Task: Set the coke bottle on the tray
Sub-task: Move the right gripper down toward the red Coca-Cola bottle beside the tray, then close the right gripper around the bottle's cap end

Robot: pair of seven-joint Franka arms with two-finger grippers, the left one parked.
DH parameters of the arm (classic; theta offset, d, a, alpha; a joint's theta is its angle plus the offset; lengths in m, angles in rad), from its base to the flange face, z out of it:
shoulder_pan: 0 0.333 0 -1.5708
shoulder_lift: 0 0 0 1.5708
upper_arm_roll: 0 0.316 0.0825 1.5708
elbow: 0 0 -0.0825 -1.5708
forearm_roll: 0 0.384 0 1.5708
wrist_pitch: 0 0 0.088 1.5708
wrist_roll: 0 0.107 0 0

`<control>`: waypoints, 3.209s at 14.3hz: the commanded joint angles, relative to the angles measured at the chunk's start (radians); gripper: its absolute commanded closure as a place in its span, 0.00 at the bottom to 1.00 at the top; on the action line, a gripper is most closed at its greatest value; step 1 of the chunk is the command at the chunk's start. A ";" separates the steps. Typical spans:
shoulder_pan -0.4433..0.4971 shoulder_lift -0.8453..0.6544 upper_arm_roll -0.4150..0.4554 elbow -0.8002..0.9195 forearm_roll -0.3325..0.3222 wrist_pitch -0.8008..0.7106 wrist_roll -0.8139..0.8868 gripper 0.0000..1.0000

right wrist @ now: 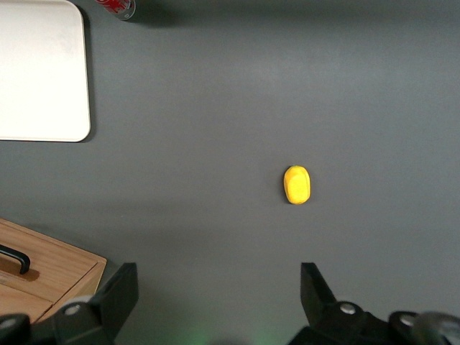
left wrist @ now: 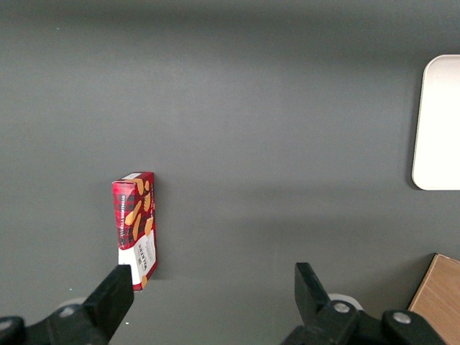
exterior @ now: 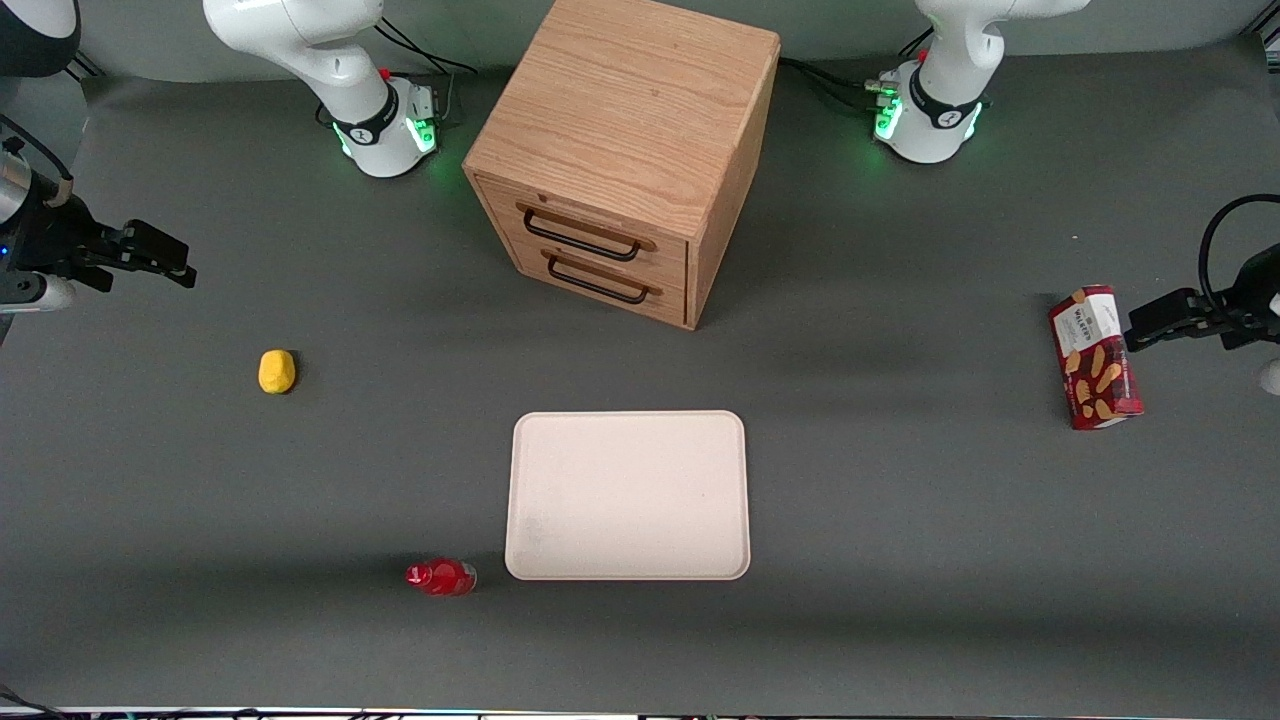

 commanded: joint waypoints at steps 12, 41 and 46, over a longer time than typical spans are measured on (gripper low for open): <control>0.010 0.386 0.111 0.440 0.109 -0.036 0.034 0.00; 0.031 0.982 0.215 0.639 0.028 0.657 -0.018 0.12; 0.027 1.001 0.215 0.640 0.028 0.696 -0.038 0.16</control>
